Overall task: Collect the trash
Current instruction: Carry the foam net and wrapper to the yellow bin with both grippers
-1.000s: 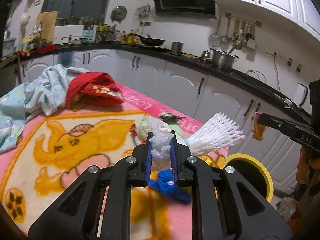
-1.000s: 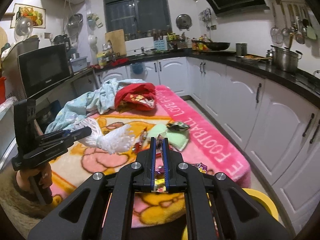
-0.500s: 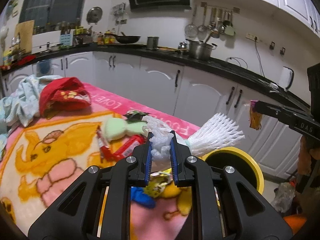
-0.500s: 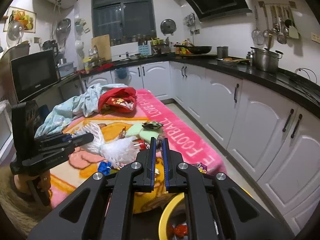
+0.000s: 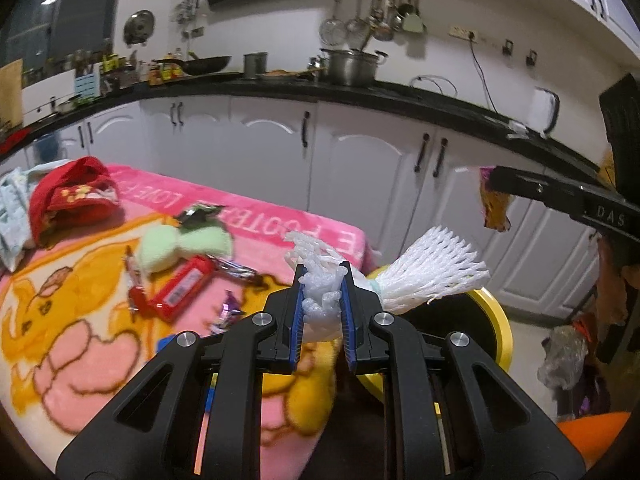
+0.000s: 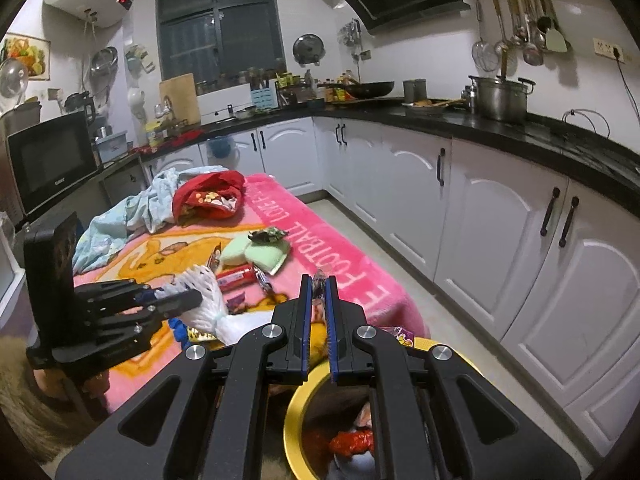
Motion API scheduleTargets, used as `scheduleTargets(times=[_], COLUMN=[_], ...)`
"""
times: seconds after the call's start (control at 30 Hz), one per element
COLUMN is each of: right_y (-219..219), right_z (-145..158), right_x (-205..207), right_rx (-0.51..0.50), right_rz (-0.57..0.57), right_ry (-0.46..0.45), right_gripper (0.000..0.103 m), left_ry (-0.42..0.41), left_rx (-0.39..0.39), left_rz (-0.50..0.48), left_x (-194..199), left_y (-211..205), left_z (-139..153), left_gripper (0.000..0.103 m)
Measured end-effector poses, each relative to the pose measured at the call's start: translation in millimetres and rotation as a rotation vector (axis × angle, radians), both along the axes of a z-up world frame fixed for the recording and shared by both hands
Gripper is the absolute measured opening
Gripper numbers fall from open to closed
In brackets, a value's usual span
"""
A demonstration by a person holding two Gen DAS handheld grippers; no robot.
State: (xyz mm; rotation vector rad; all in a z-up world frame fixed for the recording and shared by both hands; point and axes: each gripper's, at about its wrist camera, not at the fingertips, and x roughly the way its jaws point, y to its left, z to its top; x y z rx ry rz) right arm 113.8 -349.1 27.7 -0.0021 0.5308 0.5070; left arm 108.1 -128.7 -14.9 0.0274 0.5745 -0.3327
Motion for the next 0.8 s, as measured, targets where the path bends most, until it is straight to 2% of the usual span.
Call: scheduleTargets(times=[0.5, 0.8], right_y=[-42, -52], right_z=[-42, -69], right_x=[10, 20], right_rx=[0.055, 0.078], right_rz=[-0.050, -0.060], right_ry=[0.110, 0.185], right_gripper=[0.007, 0.007], left_ry=[0.090, 0.167], left_rx=[0.116, 0.123], left_rz=[-0.136, -0.194], left_x=[7, 15], left_y=[-69, -94], left_z=[-50, -76], left_gripper=[0.011, 0.013])
